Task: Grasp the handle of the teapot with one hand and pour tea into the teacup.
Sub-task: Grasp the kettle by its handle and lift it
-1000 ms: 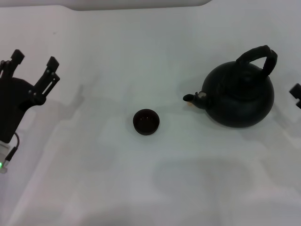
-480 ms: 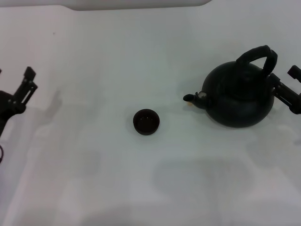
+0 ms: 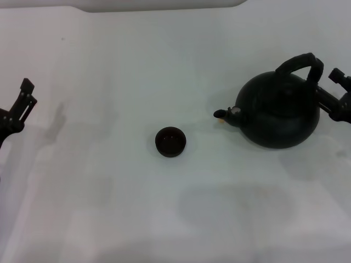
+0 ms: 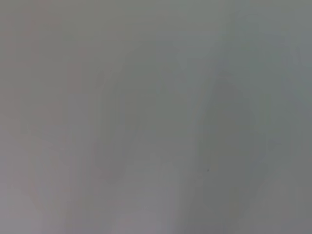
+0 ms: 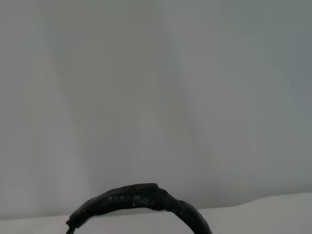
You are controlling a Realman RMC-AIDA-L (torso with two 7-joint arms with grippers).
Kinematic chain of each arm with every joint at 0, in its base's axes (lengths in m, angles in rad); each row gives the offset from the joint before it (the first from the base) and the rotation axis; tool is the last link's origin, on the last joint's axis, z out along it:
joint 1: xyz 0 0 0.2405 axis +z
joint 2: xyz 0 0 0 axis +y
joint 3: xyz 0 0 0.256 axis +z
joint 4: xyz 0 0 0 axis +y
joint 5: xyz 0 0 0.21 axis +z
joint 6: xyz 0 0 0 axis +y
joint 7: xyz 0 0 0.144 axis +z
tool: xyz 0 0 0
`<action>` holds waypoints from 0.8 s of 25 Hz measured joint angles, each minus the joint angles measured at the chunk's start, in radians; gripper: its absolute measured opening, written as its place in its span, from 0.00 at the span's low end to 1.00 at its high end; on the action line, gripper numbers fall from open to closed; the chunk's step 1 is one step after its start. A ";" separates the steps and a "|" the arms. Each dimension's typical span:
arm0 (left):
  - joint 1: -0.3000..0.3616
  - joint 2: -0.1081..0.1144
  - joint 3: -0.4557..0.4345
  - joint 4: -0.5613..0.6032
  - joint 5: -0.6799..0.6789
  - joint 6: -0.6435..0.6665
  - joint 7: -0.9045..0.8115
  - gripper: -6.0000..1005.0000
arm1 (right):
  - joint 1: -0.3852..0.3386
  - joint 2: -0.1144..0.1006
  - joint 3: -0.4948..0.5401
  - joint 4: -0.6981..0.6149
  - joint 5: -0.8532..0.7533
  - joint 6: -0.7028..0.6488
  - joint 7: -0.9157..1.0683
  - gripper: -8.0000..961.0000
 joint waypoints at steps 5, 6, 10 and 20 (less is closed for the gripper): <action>0.000 0.000 -0.001 0.000 -0.002 0.001 0.000 0.89 | 0.029 0.000 -0.006 0.003 0.000 -0.024 0.000 0.90; 0.000 0.000 0.000 0.000 -0.006 0.001 0.000 0.89 | 0.033 0.000 -0.007 0.003 0.000 -0.030 0.000 0.90; 0.000 0.001 -0.001 0.000 -0.018 0.001 0.000 0.89 | 0.044 0.001 -0.007 0.003 0.000 -0.042 0.001 0.90; -0.009 0.003 0.000 0.009 -0.020 0.001 0.000 0.89 | 0.048 0.002 -0.009 0.004 -0.001 -0.055 0.019 0.64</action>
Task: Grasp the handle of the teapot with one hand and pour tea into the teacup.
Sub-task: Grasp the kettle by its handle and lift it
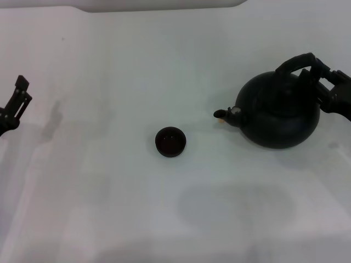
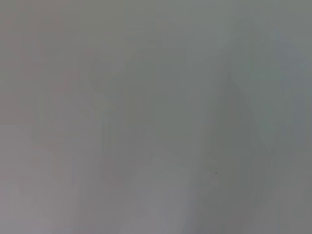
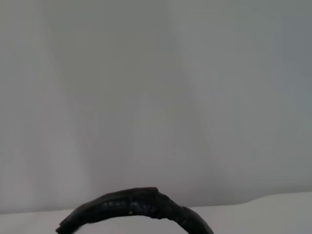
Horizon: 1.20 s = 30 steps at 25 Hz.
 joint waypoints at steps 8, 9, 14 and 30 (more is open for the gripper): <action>0.001 0.000 0.000 0.006 -0.003 0.000 0.000 0.89 | 0.001 0.000 0.005 0.001 -0.001 0.001 0.042 0.46; 0.001 0.000 0.000 0.008 -0.003 0.000 0.000 0.89 | 0.001 0.000 0.007 0.002 -0.001 0.000 0.042 0.43; 0.002 0.000 0.000 0.013 -0.004 0.000 -0.002 0.89 | 0.001 0.000 0.009 0.003 0.000 0.000 0.042 0.26; 0.008 0.000 0.000 0.013 -0.028 0.000 -0.004 0.89 | 0.035 -0.002 -0.001 -0.038 -0.005 0.023 0.129 0.20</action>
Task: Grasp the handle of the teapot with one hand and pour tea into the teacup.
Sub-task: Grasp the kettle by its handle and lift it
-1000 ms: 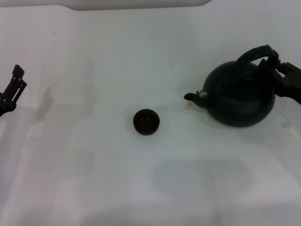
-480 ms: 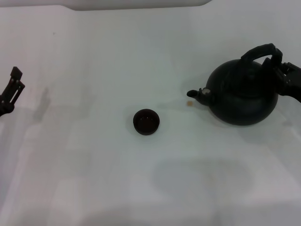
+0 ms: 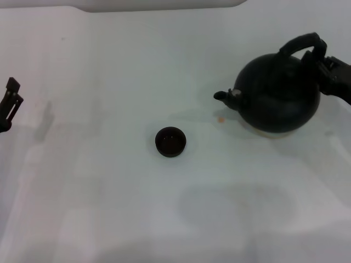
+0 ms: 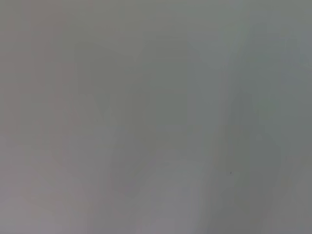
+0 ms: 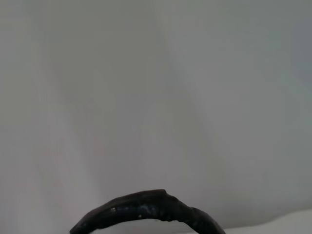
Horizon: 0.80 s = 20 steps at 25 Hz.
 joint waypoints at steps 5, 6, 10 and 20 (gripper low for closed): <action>0.000 0.000 0.000 0.000 0.000 0.000 0.000 0.89 | 0.032 -0.002 -0.012 -0.001 -0.002 0.001 0.000 0.20; 0.000 0.000 0.000 0.000 0.000 0.000 0.000 0.89 | 0.037 -0.002 -0.012 -0.001 -0.002 0.000 -0.002 0.20; 0.000 0.000 0.000 0.000 0.000 0.000 0.001 0.89 | 0.051 -0.001 -0.018 -0.012 -0.002 -0.004 -0.025 0.20; -0.009 0.000 0.000 0.000 -0.002 0.001 0.002 0.89 | 0.050 0.002 -0.085 -0.046 0.003 0.047 -0.050 0.20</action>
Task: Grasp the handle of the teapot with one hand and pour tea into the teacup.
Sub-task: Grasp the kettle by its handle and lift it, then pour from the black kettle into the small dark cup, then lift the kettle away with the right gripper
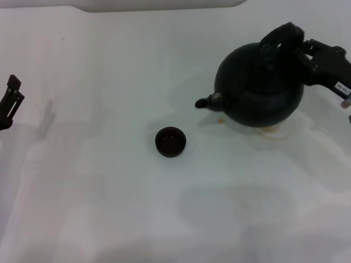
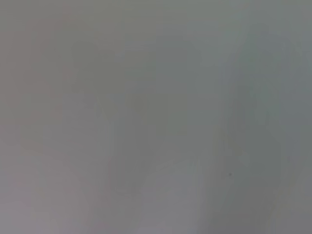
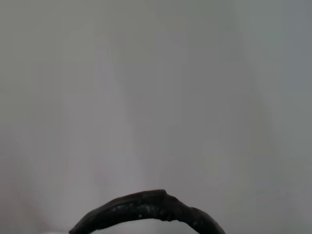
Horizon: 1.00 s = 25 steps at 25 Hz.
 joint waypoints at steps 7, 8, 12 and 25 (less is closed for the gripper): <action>-0.005 0.000 0.000 0.000 0.000 0.001 0.001 0.89 | 0.012 0.003 -0.041 -0.004 0.003 -0.018 -0.013 0.20; -0.006 0.000 0.000 0.000 0.000 0.001 0.001 0.89 | 0.017 0.003 -0.042 -0.004 0.004 -0.023 -0.019 0.20; -0.008 0.000 0.000 0.000 0.000 0.008 0.000 0.89 | 0.038 0.002 -0.053 -0.006 0.005 -0.042 -0.053 0.20; -0.011 0.000 0.000 0.001 -0.016 0.020 0.002 0.89 | 0.125 0.002 -0.058 -0.027 0.064 -0.181 -0.034 0.20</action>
